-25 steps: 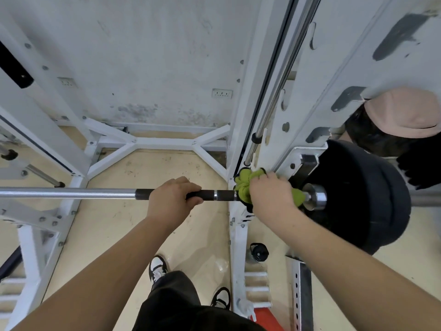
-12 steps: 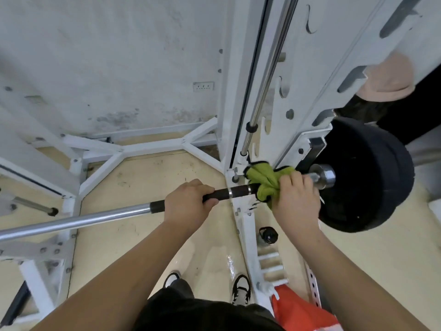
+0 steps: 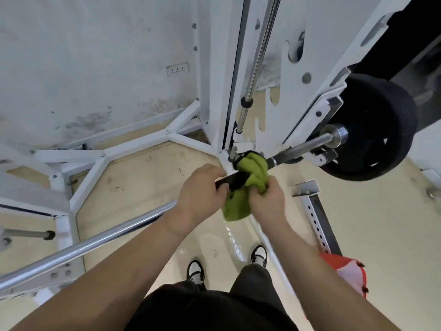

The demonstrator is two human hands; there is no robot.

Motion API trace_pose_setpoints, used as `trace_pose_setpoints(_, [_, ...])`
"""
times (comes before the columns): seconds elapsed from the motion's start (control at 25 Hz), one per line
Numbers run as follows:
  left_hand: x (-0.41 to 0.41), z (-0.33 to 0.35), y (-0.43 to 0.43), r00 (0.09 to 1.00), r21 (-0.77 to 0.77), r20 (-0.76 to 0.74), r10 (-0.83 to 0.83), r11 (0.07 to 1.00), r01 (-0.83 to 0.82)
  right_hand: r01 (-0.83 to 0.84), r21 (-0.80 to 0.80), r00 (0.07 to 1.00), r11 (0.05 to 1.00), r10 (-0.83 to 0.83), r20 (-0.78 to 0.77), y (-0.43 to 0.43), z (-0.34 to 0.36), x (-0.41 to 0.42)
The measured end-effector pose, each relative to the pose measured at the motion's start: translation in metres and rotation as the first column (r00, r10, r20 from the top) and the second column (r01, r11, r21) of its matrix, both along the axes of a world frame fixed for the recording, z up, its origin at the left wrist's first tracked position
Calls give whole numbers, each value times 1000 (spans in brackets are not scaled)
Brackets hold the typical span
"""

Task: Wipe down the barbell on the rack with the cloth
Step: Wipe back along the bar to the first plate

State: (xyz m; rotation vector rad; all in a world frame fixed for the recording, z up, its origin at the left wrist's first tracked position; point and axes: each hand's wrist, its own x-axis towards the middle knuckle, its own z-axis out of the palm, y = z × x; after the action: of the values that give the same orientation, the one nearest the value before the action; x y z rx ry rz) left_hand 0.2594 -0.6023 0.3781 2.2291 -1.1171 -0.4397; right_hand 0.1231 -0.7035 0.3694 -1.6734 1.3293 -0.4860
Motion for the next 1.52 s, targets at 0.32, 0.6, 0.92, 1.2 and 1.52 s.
trace_pose_setpoints(0.32, [2, -1, 25, 998, 40, 16, -68, 997, 67, 471, 82, 879, 878, -475, 44, -57, 12, 13])
trace_pose_setpoints(0.6, [15, 3, 28, 995, 128, 77, -68, 990, 58, 239, 317, 948, 918, -291, 127, 32, 11, 25])
trace_pose_setpoints(0.92, [24, 11, 42, 1000, 71, -22, -8, 997, 9, 448, 295, 860, 844, -497, 116, -5, 16, 32])
trace_pose_setpoints(1.2, [53, 14, 68, 991, 122, -69, 114, 987, -105, 121, 528, 943, 840, -264, 203, 117, 14, 57])
trace_pose_setpoints(1.52, [45, 10, 86, 989, 66, -4, 150, 987, -150, 335, 328, 921, 883, -380, 84, 75, 17, 61])
